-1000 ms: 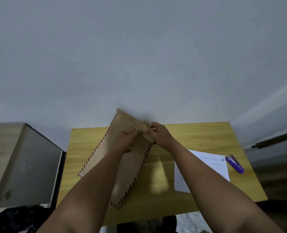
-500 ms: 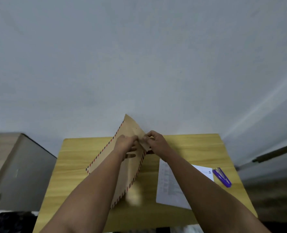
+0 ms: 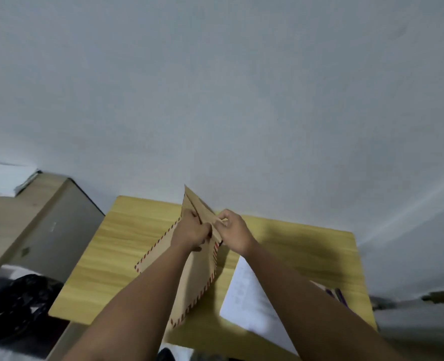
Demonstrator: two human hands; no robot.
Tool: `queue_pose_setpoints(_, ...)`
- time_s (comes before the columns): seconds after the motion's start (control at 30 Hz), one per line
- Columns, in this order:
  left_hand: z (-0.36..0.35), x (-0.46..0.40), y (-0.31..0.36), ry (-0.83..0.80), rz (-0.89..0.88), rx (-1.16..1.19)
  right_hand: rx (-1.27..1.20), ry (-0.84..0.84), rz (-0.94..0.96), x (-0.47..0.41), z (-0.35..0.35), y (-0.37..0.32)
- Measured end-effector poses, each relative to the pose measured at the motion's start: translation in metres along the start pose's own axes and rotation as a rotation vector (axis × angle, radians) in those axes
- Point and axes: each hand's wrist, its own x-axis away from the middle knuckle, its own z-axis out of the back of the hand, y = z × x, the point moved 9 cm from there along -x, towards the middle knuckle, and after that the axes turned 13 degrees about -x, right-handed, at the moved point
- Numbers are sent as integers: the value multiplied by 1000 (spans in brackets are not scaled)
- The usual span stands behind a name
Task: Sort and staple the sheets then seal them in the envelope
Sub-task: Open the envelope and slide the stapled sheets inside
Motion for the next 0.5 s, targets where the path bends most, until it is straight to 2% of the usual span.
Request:
queue_pose_setpoints(0.1, -3, 5, -4, 67, -80, -225, 189, 54, 66, 18, 1, -8)
queue_pose_setpoints(0.2, -11, 4, -10, 79, -113, -348, 308, 78, 120, 30, 1, -8)
queue_pose_setpoints(0.33, -20, 10, -12, 111, -131, -488, 356, 108, 151, 37, 5, -3)
queue_pose_setpoints(0.5, -26, 24, -7, 202, -224, -706, 322, 89, 65, 31, 7, 14)
